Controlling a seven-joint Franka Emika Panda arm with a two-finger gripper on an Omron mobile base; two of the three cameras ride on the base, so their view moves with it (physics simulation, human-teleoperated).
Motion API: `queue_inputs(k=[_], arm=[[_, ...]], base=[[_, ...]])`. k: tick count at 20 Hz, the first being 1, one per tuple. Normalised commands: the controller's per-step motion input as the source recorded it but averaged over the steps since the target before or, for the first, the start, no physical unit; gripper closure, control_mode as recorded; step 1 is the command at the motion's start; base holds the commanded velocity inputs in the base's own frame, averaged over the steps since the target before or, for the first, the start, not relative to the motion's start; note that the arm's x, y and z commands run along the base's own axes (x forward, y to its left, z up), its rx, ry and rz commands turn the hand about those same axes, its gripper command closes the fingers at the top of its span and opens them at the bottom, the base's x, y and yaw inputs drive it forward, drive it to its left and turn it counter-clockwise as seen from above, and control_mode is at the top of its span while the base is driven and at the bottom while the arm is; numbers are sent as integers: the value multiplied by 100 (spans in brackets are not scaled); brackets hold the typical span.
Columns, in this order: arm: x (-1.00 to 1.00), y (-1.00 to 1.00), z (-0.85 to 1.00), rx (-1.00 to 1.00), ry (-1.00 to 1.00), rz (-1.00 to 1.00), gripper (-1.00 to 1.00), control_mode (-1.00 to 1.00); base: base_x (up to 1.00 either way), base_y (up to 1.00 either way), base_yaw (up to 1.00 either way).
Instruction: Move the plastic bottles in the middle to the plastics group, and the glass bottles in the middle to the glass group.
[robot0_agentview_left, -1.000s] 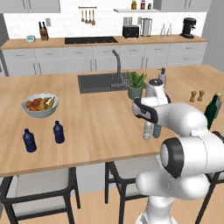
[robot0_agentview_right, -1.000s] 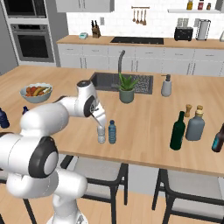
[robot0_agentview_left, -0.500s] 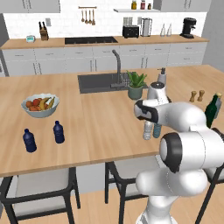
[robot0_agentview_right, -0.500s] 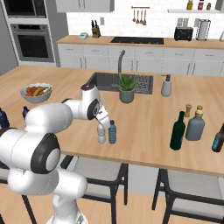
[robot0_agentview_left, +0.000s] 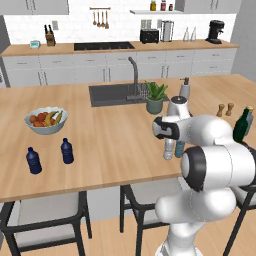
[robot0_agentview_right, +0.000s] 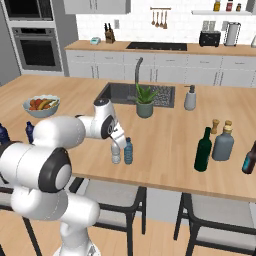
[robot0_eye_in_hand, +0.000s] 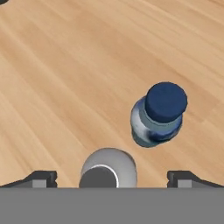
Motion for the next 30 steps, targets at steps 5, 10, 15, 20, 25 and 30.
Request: queue_inputs(k=[5,10,15,20,25,30], arm=[[13,2,-3,0,0,0,-100,-100],[11,4,-6,0,0,-1,-100,-100],[-2,10,-10,0,0,-4,-100,-100],[2,16,-16,0,0,-3,-100,-100],[2,2,-12,0,0,0,100,-100],[-23,-7,-8,0,0,0,100,-100]], base=[[0,0,0],[0,0,0],[0,0,0],[0,0,0],[0,0,0],[0,0,0]])
